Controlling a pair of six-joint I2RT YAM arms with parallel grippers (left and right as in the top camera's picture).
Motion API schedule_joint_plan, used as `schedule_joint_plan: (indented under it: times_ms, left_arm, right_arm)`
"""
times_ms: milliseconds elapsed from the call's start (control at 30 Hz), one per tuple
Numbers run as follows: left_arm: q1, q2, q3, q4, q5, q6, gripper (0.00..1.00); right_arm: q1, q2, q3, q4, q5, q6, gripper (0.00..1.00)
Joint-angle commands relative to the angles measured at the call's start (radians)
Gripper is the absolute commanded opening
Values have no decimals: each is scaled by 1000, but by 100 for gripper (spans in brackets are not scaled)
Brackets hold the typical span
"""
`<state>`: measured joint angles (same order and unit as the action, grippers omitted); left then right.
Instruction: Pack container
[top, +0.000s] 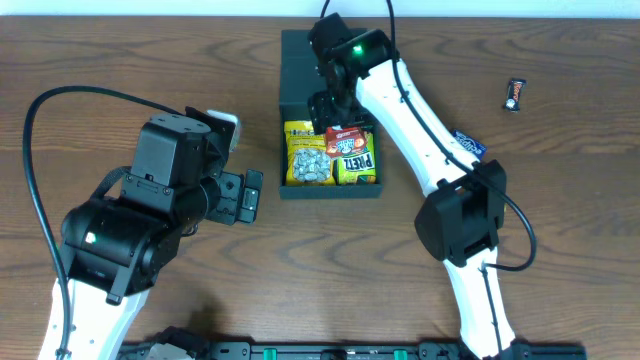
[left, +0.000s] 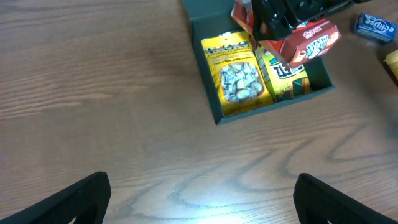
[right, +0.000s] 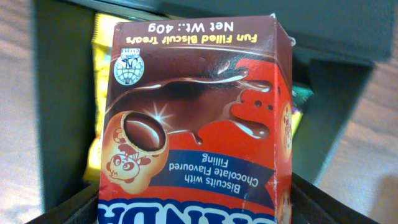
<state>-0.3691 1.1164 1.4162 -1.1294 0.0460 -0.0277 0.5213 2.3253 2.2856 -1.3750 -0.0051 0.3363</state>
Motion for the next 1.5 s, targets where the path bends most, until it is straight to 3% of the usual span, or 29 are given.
schedule_joint_plan:
  times_ms: [0,300,367,500,567,800,1233,1467]
  left_arm:
    - [2,-4,14,-4,-1,6,95]
    - [2,-4,14,-4,-1,6,95]
    - [2,-4,14,-4,-1,6,95]
    - [2,-4,14,-4,-1,6,95]
    - [2,-4,14,-4,-1,6,95]
    - [2,-4,14,-4,-1,6,95]
    - [2,-4,14,-4,-1,6,95]
    - [2,-4,14,-4,-1,6,95]
  right_arm:
    - [-15,-29,-48,-10,92,113,75]
    - [-35,-29,-219,76,92,150,75]
    - [-35,-29,-236,88,93,150,79]
    - [-36,-29,-238,92,93,150,97]
    - [-36,-29,-238,92,92,150,99]
    - [-35,-31,-194,34,83,149,99]
    - [-29,-31,54,-129,71,149,99]
    - [29,-31,25,-22,-56,48,78]
